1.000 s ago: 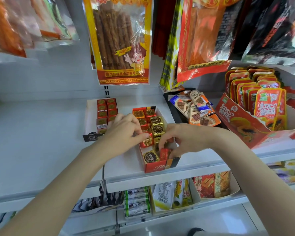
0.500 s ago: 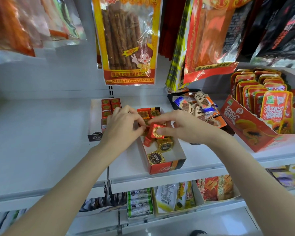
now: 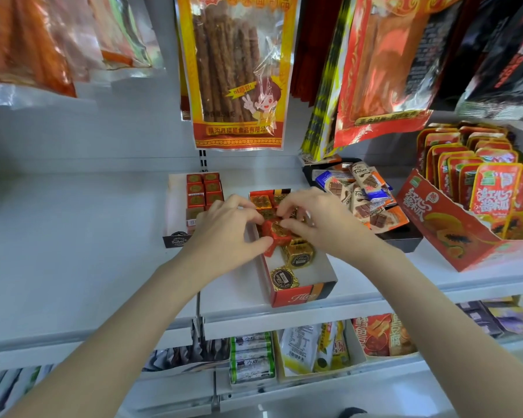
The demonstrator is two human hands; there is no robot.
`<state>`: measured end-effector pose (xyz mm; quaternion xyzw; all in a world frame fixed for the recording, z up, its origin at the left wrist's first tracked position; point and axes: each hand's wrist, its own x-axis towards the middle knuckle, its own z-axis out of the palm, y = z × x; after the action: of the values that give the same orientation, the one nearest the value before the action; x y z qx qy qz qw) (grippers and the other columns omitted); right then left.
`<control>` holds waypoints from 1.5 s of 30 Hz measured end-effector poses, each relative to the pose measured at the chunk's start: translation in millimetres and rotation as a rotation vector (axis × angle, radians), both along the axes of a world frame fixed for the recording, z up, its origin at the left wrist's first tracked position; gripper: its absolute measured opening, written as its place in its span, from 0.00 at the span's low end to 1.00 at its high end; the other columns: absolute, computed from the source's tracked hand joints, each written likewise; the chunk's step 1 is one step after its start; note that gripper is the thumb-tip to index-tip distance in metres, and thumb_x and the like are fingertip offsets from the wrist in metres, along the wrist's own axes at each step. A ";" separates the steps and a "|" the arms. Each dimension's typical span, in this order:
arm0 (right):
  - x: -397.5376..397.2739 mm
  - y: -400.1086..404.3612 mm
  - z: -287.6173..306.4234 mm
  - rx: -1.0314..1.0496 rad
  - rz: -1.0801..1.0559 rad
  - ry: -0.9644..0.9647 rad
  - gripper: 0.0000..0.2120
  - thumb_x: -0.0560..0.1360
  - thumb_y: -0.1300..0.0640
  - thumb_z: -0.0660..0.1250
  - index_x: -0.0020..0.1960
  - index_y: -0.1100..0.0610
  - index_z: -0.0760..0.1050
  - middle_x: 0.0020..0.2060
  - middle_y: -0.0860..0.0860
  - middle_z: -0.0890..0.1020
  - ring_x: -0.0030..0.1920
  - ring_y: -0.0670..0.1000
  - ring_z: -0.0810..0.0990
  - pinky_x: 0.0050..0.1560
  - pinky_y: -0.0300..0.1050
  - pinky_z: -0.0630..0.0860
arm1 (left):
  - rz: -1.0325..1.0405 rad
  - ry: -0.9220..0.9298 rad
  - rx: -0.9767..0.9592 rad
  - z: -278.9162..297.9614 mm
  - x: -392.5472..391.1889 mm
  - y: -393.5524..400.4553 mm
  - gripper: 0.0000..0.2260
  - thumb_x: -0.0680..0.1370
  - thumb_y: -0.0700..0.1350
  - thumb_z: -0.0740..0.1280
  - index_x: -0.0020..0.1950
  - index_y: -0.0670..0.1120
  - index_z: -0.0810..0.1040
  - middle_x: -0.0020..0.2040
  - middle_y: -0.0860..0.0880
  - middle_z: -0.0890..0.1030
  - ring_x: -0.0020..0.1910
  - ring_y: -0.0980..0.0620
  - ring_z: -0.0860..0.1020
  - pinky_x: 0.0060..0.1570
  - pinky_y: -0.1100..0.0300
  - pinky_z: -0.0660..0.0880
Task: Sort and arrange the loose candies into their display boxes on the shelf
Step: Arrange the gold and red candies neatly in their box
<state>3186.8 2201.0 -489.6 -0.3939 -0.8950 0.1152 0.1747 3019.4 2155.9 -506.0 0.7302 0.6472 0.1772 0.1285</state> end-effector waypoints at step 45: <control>30.4 -20.7 3.8 -0.102 0.034 -0.318 0.16 0.71 0.53 0.69 0.58 0.49 0.71 0.43 0.45 0.80 0.43 0.42 0.68 0.40 0.34 0.62 | 0.015 0.106 0.087 -3.3 5.0 5.9 0.17 0.73 0.58 0.65 0.57 0.50 0.75 0.61 0.54 0.72 0.63 0.51 0.63 0.60 0.54 0.60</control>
<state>3217.2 2180.3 -485.7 -0.4003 -0.9109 0.0996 0.0089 3024.4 2161.8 -509.3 0.7387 0.6502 0.1671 0.0611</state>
